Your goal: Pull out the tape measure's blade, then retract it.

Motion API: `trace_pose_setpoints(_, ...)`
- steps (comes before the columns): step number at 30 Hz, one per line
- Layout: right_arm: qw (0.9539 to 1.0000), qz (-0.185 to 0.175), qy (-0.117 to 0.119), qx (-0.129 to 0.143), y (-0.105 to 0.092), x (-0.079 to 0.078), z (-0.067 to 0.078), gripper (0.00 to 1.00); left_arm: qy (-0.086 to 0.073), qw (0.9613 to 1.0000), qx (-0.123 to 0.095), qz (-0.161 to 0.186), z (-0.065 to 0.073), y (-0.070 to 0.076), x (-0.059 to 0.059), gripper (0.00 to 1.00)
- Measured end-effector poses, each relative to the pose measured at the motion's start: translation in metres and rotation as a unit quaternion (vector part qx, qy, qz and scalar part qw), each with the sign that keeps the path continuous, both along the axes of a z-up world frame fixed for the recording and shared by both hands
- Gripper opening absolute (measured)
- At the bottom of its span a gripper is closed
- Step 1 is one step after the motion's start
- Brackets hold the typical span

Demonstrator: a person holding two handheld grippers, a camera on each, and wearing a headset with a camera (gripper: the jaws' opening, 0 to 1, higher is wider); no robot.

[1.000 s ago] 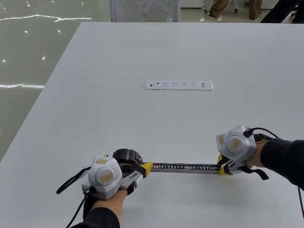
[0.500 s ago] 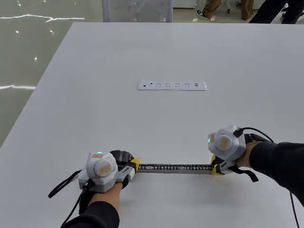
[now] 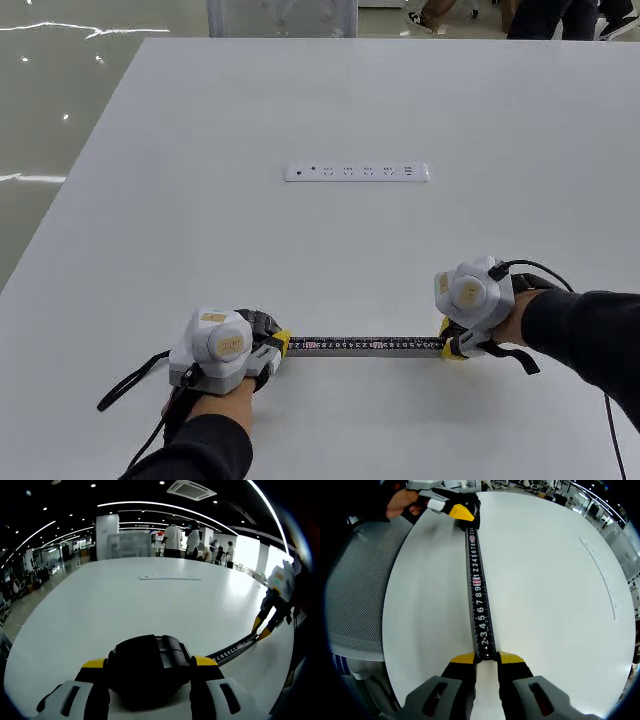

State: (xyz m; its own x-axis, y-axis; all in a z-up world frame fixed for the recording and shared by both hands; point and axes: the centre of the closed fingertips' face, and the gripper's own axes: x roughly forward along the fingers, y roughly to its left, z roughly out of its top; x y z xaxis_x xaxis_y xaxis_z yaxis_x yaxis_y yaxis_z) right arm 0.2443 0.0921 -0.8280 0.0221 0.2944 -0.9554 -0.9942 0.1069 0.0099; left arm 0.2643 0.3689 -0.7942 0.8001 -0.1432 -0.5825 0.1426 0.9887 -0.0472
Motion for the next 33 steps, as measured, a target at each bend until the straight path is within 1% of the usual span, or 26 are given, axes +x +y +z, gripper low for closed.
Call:
trace_pose_setpoints(3, 0.9999, 0.013, -0.004, 0.002, 0.001, -0.001, 0.0, 0.12, 0.002, 1.0, -0.004, -0.003, -0.001, 0.001, 0.0, 0.61)
trace_pose_setpoints(7, 0.9998, 0.016, -0.008, 0.012, 0.002, 0.0, 0.0, 0.12, 0.005, 0.9999, -0.007, -0.007, -0.001, 0.001, 0.0, 0.6)
trace_pose_setpoints(10, 0.9994, 0.025, -0.012, 0.018, 0.006, -0.002, 0.0, 0.11, 0.007, 0.9999, -0.008, -0.009, -0.001, 0.001, 0.0, 0.6)
trace_pose_setpoints(12, 0.9994, 0.026, -0.011, 0.018, 0.007, -0.001, 0.0, 0.11, 0.008, 0.9999, -0.009, -0.009, -0.001, 0.001, 0.0, 0.6)
trace_pose_setpoints(17, 0.9995, 0.025, -0.009, 0.019, 0.011, -0.001, 0.0, 0.11, 0.011, 0.9998, -0.013, -0.009, -0.001, 0.001, -0.001, 0.6)
trace_pose_setpoints(33, 0.9994, 0.017, -0.011, 0.027, 0.021, 0.0, 0.0, 0.12, 0.013, 0.9997, -0.015, -0.011, -0.001, 0.0, -0.001, 0.61)
